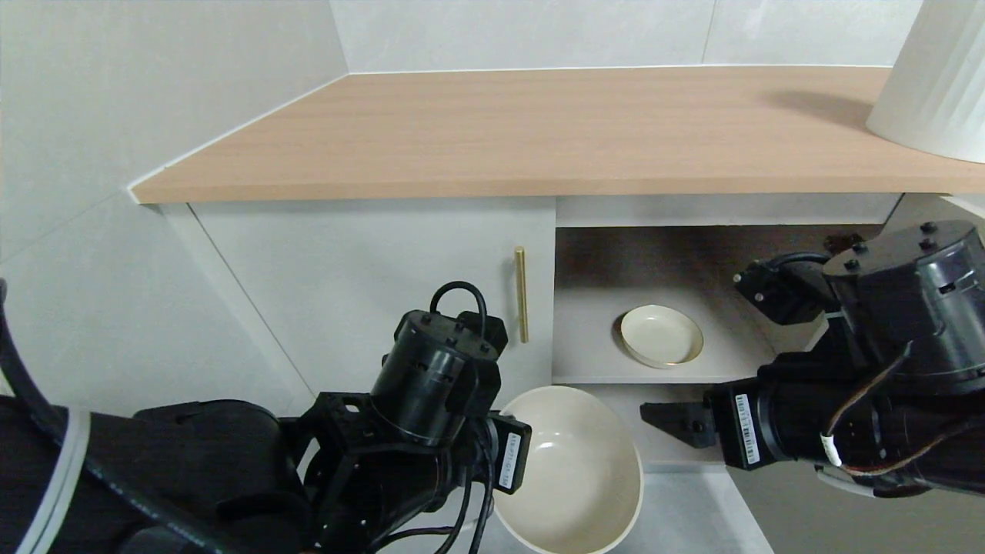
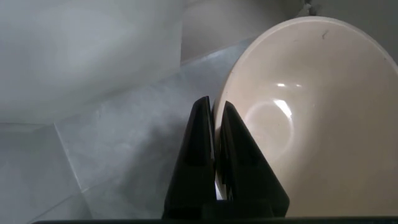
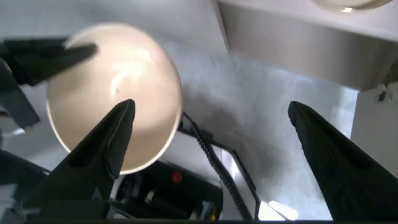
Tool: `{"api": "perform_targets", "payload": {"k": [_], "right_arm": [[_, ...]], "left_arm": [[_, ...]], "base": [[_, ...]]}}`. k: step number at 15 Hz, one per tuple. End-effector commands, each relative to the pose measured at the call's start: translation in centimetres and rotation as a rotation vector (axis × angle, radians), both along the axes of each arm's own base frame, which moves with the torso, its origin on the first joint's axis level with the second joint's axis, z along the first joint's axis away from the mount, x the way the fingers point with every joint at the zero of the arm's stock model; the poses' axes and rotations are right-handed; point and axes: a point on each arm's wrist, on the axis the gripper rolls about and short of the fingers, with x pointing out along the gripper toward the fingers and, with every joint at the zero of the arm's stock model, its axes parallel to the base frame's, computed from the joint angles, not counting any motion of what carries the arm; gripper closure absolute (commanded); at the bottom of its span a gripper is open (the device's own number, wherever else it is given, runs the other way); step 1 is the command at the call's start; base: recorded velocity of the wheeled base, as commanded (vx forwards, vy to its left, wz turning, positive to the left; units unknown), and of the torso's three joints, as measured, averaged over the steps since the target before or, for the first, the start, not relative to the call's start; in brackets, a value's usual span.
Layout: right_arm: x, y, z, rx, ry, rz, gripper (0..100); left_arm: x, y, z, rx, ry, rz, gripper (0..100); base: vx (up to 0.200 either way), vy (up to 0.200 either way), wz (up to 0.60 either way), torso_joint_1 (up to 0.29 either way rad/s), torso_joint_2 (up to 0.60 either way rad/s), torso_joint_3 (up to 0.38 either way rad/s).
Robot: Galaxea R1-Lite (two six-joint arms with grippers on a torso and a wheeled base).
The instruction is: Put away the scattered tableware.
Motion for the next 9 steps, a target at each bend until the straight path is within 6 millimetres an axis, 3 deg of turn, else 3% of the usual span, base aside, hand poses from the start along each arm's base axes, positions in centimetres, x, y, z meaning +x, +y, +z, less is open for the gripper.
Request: {"api": "perform_targets", "payload": {"k": [1,5,9], "right_arm": [[0.6,0.9,-1.4,-0.038,0.040,0.007,0],[1.2,1.9,-3.4,-0.091,0.096,0.016,0],[1.6,2.4,-4.2,-0.109,0.115,0.015,0]], "left_arm": [[-0.4,-0.4,0.1,0.005,-0.011,-0.002,100],[-1.0,-0.9,0.0,0.034,-0.044,-0.005,100],[-1.3,-1.1,0.6,0.023,-0.085,0.015,100]], "base": [[0.000,0.000,0.00,0.000,0.00,0.000],[0.000,0.000,0.00,0.000,0.00,0.000],[0.000,0.000,0.00,0.000,0.00,0.000]]}}
